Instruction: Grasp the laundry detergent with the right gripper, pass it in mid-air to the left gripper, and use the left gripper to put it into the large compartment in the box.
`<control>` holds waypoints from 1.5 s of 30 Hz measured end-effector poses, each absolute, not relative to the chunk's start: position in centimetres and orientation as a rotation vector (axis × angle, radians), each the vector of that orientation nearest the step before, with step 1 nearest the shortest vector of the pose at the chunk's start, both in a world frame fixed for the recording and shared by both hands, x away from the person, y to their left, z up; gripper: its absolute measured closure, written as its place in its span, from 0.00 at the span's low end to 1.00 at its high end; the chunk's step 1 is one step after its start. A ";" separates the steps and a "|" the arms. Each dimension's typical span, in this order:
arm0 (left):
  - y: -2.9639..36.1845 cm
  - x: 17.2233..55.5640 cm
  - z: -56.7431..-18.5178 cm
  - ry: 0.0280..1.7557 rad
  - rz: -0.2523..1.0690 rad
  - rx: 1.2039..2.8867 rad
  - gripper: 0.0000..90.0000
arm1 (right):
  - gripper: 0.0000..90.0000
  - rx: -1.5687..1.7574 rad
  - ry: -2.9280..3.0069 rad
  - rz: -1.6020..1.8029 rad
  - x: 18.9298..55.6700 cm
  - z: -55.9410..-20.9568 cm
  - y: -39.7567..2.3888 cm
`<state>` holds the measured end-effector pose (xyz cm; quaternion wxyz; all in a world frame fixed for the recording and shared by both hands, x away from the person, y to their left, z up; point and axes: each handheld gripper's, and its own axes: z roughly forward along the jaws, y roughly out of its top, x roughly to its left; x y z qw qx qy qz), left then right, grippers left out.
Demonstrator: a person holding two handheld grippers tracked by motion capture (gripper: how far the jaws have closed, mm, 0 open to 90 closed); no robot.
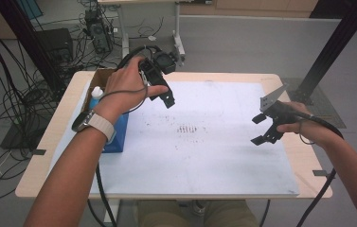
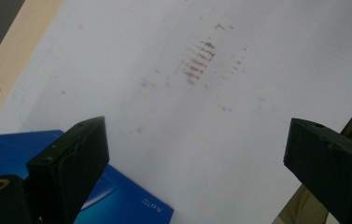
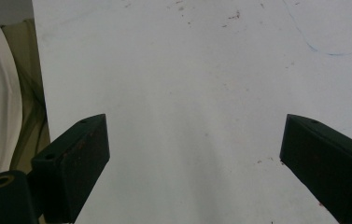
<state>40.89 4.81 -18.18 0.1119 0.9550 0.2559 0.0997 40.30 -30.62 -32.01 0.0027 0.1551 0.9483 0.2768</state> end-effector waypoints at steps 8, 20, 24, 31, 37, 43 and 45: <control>2.6 40.3 -19.6 0.621 0.268 2.876 0.08 | 0.09 0.499 2.972 0.872 40.4 -32.1 -30.8; 0.5 39.8 -20.6 0.527 0.247 2.915 0.09 | 0.09 0.498 2.972 0.876 40.6 -32.1 -30.8; 0.2 40.0 -20.7 0.526 0.243 2.917 0.09 | 0.09 0.502 2.971 0.877 40.6 -32.1 -30.9; -0.2 40.2 -20.9 0.514 0.240 2.920 0.09 | 0.09 0.514 2.962 0.885 40.7 -32.0 -31.1; -0.5 40.1 -21.1 0.510 0.226 2.916 0.09 | 0.09 0.518 2.960 0.891 40.6 -32.1 -31.2; -0.4 40.1 -21.1 0.515 0.232 2.911 0.09 | 0.09 0.517 2.961 0.891 40.6 -32.2 -31.2; -0.4 40.1 -21.1 0.518 0.232 2.908 0.09 | 0.09 0.516 2.961 0.891 40.6 -32.1 -31.2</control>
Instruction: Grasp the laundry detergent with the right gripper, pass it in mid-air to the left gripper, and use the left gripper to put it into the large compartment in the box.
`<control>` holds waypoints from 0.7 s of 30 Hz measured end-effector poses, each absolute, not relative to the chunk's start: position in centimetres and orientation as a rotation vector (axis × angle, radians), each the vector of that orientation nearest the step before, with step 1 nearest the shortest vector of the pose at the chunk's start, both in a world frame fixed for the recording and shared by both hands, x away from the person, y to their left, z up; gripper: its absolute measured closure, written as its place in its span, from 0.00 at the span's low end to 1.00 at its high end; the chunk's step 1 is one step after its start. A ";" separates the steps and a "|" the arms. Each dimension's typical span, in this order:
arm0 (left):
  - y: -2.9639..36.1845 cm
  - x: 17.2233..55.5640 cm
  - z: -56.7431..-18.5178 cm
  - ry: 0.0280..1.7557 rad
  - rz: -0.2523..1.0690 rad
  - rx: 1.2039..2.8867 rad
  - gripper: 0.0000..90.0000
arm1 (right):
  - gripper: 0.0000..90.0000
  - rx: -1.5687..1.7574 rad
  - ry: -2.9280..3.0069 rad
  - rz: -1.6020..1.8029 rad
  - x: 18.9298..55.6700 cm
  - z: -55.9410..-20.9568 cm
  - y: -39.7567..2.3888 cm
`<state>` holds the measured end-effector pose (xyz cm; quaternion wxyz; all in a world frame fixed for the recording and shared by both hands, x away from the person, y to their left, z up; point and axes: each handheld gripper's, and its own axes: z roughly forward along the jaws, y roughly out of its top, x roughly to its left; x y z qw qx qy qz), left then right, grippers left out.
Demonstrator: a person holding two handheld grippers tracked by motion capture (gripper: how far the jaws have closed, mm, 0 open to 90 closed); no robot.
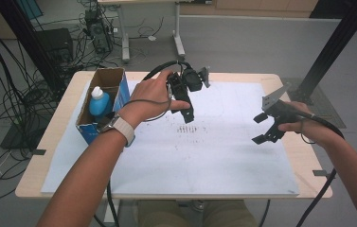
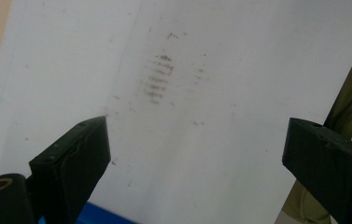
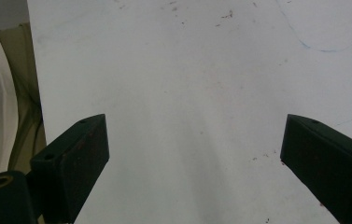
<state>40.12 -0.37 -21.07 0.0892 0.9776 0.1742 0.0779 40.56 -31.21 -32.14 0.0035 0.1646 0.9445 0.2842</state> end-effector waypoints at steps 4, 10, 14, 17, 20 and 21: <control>-0.3 40.2 -21.1 0.525 0.231 2.908 0.09 | 0.09 0.515 2.958 0.894 40.5 -32.1 -31.2; -0.3 40.4 -21.2 0.523 0.227 2.912 0.09 | 0.09 0.522 2.958 0.895 40.5 -32.2 -31.3; -0.5 40.4 -21.2 0.527 0.222 2.912 0.09 | 0.09 0.523 2.960 0.896 40.5 -32.3 -31.4; -0.5 40.5 -21.3 0.530 0.222 2.912 0.09 | 0.09 0.520 2.959 0.895 40.5 -32.3 -31.5; -0.5 40.5 -21.3 0.528 0.223 2.912 0.09 | 0.09 0.522 2.959 0.896 40.5 -32.4 -31.5; -0.5 40.5 -21.3 0.529 0.224 2.912 0.09 | 0.09 0.521 2.958 0.899 40.5 -32.4 -31.5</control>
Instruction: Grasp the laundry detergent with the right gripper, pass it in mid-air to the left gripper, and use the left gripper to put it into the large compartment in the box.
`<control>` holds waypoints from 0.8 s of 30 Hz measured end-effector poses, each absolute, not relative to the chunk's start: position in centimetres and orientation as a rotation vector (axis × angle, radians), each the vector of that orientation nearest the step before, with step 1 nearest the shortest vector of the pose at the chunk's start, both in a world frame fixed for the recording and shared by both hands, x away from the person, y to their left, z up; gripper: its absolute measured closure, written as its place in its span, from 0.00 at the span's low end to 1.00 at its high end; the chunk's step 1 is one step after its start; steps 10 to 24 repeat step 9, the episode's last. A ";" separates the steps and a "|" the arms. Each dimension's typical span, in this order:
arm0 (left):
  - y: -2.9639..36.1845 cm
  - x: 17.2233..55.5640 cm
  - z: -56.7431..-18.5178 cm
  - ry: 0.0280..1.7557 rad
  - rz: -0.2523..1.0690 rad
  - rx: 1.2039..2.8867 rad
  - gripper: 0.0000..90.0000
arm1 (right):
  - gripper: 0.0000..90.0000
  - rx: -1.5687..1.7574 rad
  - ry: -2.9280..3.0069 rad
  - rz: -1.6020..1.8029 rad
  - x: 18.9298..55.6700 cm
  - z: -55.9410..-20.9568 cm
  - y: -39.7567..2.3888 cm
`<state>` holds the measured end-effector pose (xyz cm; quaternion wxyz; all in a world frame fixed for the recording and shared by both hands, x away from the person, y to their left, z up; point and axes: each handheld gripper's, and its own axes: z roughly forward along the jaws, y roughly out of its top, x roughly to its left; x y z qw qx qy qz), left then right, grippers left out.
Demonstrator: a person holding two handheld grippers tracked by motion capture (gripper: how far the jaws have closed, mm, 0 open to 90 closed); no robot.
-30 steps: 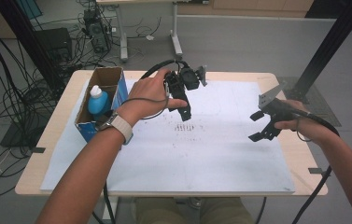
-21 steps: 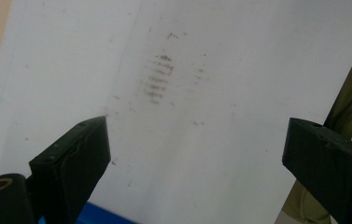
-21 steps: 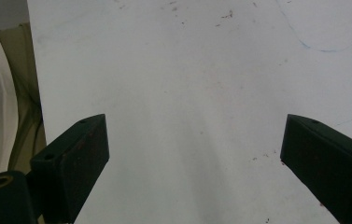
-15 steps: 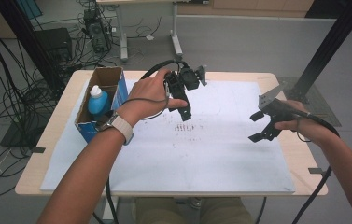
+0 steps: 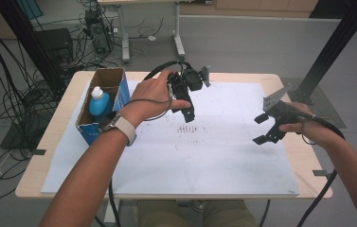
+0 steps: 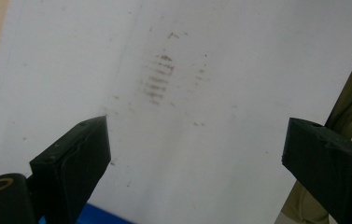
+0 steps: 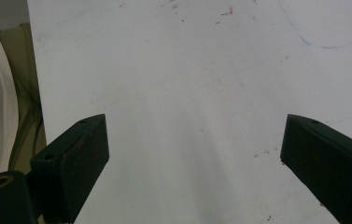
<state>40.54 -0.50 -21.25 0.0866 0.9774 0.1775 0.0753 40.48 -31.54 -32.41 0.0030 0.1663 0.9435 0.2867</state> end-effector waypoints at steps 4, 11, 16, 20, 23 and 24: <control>-0.4 40.6 -21.3 0.539 0.221 2.909 0.09 | 0.09 0.525 2.961 0.897 40.4 -32.5 -31.6; -0.3 40.9 -21.2 0.566 0.226 2.902 0.09 | 0.09 0.522 2.958 0.903 40.4 -32.6 -31.6; -0.3 40.9 -21.2 0.566 0.226 2.902 0.09 | 0.09 0.522 2.958 0.903 40.4 -32.6 -31.6; -0.3 40.9 -21.2 0.566 0.226 2.902 0.09 | 0.09 0.522 2.958 0.903 40.4 -32.6 -31.6; -0.3 40.9 -21.2 0.566 0.226 2.902 0.09 | 0.09 0.522 2.958 0.903 40.4 -32.6 -31.6; -0.3 40.9 -21.2 0.566 0.226 2.902 0.09 | 0.09 0.522 2.958 0.903 40.4 -32.6 -31.6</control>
